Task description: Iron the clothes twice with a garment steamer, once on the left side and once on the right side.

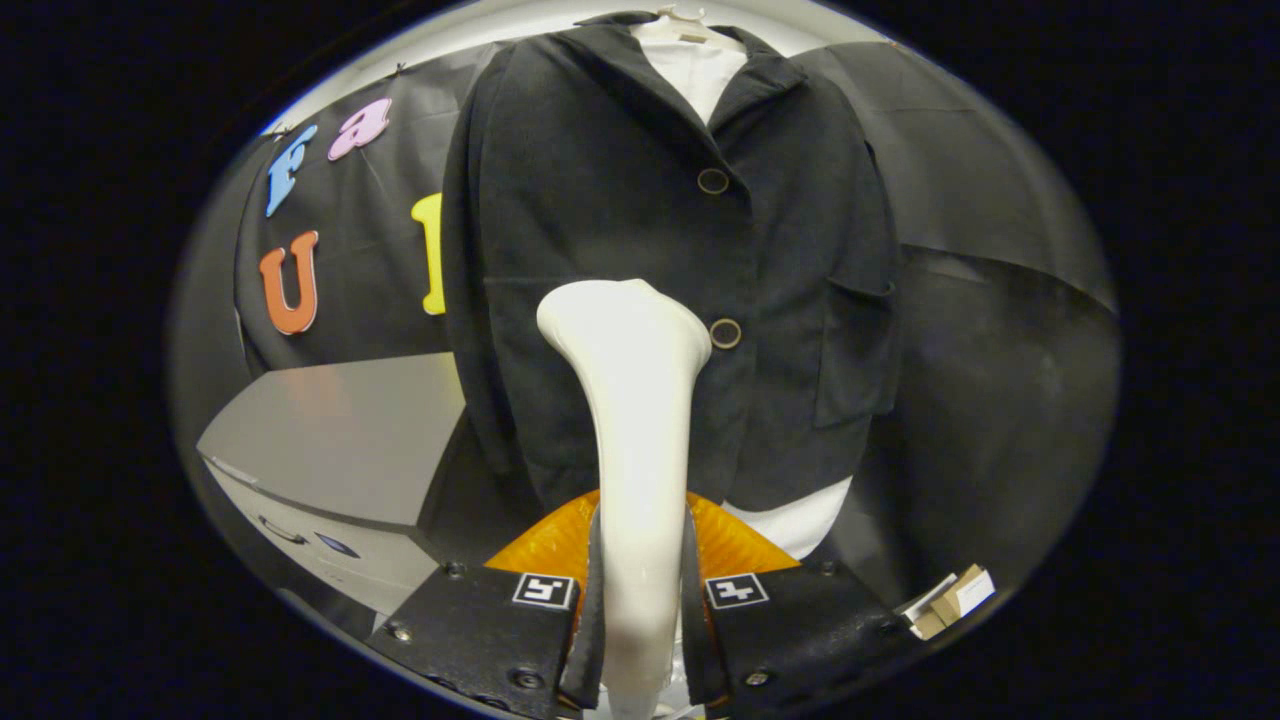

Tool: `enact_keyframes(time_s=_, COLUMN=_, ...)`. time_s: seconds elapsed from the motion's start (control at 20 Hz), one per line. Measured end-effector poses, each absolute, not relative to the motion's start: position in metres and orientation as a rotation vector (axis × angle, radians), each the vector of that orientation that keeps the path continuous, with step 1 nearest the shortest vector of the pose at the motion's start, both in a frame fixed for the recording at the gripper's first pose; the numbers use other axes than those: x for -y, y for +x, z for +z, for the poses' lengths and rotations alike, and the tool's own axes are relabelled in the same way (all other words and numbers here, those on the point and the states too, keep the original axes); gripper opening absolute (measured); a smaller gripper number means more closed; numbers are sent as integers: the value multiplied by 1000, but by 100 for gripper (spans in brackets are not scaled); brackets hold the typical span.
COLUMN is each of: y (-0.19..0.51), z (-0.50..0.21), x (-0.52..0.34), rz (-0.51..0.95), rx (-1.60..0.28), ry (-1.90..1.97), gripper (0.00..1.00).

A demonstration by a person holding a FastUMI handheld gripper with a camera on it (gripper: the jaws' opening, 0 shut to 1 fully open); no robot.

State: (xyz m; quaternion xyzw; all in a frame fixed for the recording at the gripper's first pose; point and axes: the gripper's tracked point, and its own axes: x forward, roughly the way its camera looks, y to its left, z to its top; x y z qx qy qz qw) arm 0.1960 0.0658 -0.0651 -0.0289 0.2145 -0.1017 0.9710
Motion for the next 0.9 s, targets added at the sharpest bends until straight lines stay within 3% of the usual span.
enact_keyframes(time_s=0.9, y=170, z=-174, x=-46, rz=-265, rx=-674, ry=-37, gripper=35)
